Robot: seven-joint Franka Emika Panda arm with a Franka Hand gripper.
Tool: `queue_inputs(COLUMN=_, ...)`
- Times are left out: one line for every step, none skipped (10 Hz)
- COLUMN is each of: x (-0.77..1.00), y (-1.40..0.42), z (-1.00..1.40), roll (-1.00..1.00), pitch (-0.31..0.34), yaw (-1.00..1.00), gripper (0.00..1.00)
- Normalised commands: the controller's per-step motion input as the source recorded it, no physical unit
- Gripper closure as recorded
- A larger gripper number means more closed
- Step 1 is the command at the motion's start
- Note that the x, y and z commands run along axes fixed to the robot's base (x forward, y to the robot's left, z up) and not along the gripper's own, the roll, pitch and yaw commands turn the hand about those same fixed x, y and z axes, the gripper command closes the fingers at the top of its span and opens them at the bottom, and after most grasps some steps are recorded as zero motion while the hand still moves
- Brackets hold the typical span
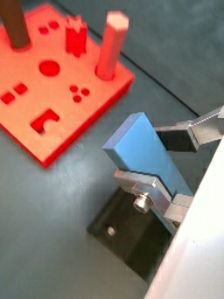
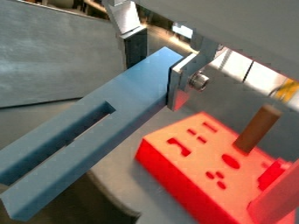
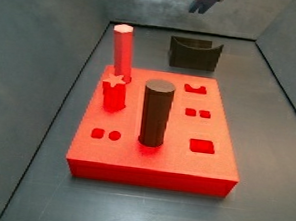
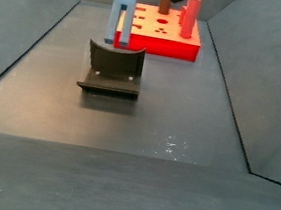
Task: Pick up the double-square object. Move up. Rotate the double-square object. Place the double-square object on the fixture. Regrasp the double-square object. Move to above the board. Insert the double-square object.
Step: Place the double-square object on the fixture.
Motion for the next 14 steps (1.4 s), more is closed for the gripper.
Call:
queue_inputs(x=0.06, y=0.04, z=-0.01, roll=-1.0, pitch=0.176, yaw=-0.05, gripper=1.0)
queue_inputs(x=0.08, y=0.04, z=-0.02, roll=-0.97, pitch=0.203, yaw=-0.1, gripper=1.0)
queue_inputs(x=0.09, y=0.04, z=-0.02, roll=-0.79, pitch=0.19, yaw=-0.13, gripper=1.0)
queue_inputs(x=0.09, y=0.04, z=-0.02, roll=-0.55, pitch=0.152, yaw=-0.16, gripper=1.0)
queue_inputs(x=0.09, y=0.05, z=-0.02, roll=-0.43, pitch=0.133, yaw=-0.17, gripper=1.0)
queue_inputs(x=0.08, y=0.03, z=-0.01, roll=-0.26, pitch=0.083, yaw=-0.18, gripper=1.0)
queue_inputs(x=0.09, y=0.12, z=-1.0, roll=-0.27, pitch=-0.014, yaw=-0.19, gripper=1.0)
queue_inputs(x=0.1, y=0.13, z=-1.0, roll=-0.24, pitch=-0.05, yaw=-0.17, gripper=1.0)
queue_inputs(x=0.11, y=0.12, z=-1.0, roll=-0.23, pitch=-0.056, yaw=-0.15, gripper=1.0)
queue_inputs(x=0.13, y=0.11, z=-1.0, roll=-0.18, pitch=-0.058, yaw=-0.1, gripper=1.0)
queue_inputs(x=0.13, y=0.11, z=-1.0, roll=-0.15, pitch=-0.067, yaw=-0.08, gripper=1.0)
queue_inputs(x=0.12, y=0.09, z=-0.83, roll=-0.12, pitch=-0.078, yaw=-0.05, gripper=1.0)
queue_inputs(x=0.1, y=0.07, z=-0.7, roll=-0.11, pitch=-0.082, yaw=-0.04, gripper=1.0)
queue_inputs(x=0.08, y=0.04, z=-0.42, roll=-0.08, pitch=-0.088, yaw=-0.01, gripper=1.0)
